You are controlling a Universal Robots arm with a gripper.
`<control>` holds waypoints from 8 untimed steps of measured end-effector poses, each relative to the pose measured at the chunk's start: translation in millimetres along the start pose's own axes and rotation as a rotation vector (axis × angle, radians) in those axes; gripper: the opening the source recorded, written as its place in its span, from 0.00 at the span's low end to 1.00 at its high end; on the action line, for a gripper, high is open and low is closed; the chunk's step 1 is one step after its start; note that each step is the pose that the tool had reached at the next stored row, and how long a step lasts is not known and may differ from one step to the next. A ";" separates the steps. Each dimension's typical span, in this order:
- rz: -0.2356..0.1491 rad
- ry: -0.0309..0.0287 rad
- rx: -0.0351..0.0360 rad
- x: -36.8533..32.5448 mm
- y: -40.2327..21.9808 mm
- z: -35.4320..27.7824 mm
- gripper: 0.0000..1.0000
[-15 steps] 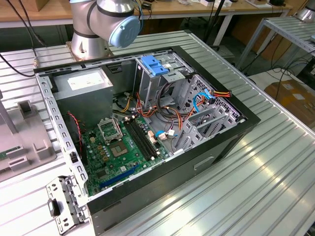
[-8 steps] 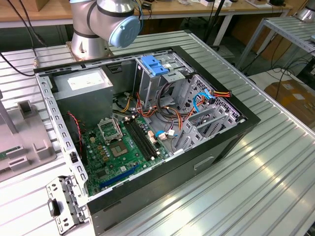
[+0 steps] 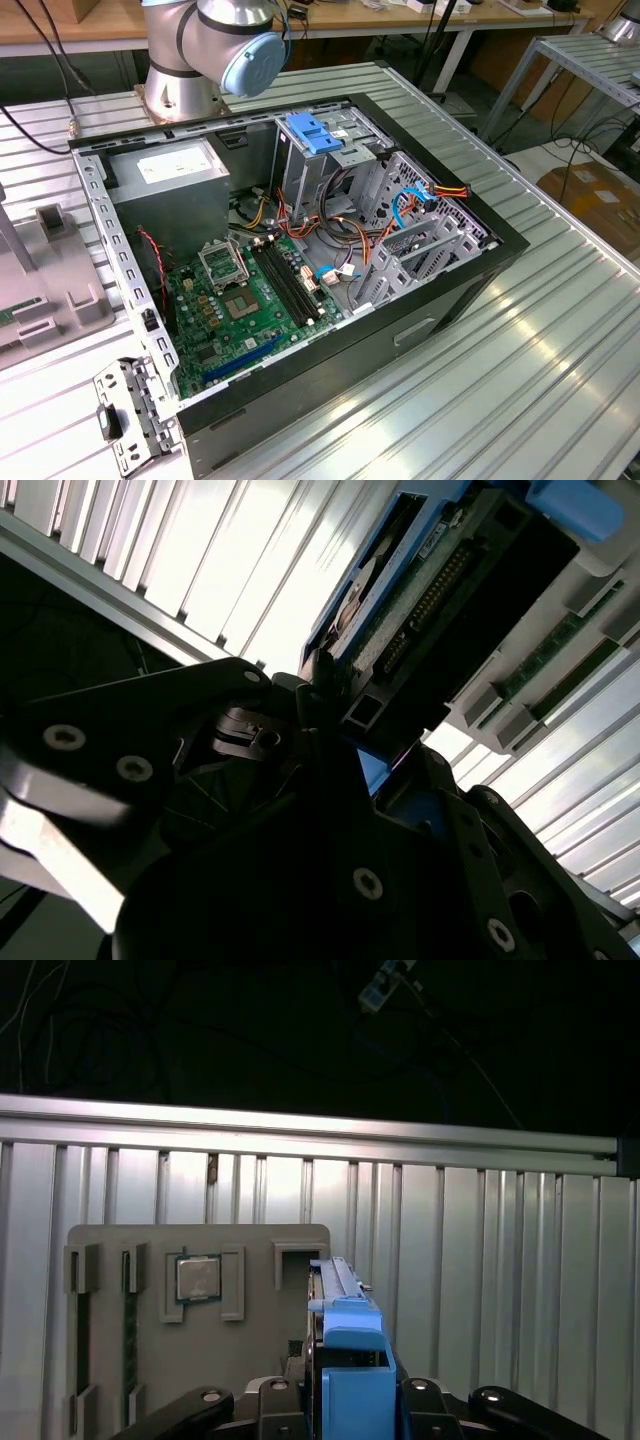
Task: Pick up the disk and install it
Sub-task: 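Pick up the disk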
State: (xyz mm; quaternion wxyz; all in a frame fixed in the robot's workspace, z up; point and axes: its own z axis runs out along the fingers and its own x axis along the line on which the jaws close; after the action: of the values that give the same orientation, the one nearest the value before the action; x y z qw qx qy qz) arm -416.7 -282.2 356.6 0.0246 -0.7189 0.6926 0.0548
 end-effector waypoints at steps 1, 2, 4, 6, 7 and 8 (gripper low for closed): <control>0.000 -0.0006 0.0000 0.0 0.0 -0.4 0.37; 0.000 -0.0014 0.0001 -0.1 0.0 -0.7 0.37; 0.000 -0.0027 0.0001 -0.2 0.0 -1.3 0.37; 0.000 -0.0039 0.0002 -0.2 0.1 -1.8 0.37; 0.000 -0.0050 0.0001 -0.2 0.1 -2.2 0.37; 0.000 -0.0056 0.0002 -0.3 0.1 -2.4 0.37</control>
State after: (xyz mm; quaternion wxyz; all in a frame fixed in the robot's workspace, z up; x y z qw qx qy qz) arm -416.7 -282.2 358.9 0.0266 -0.7188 0.6924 0.0568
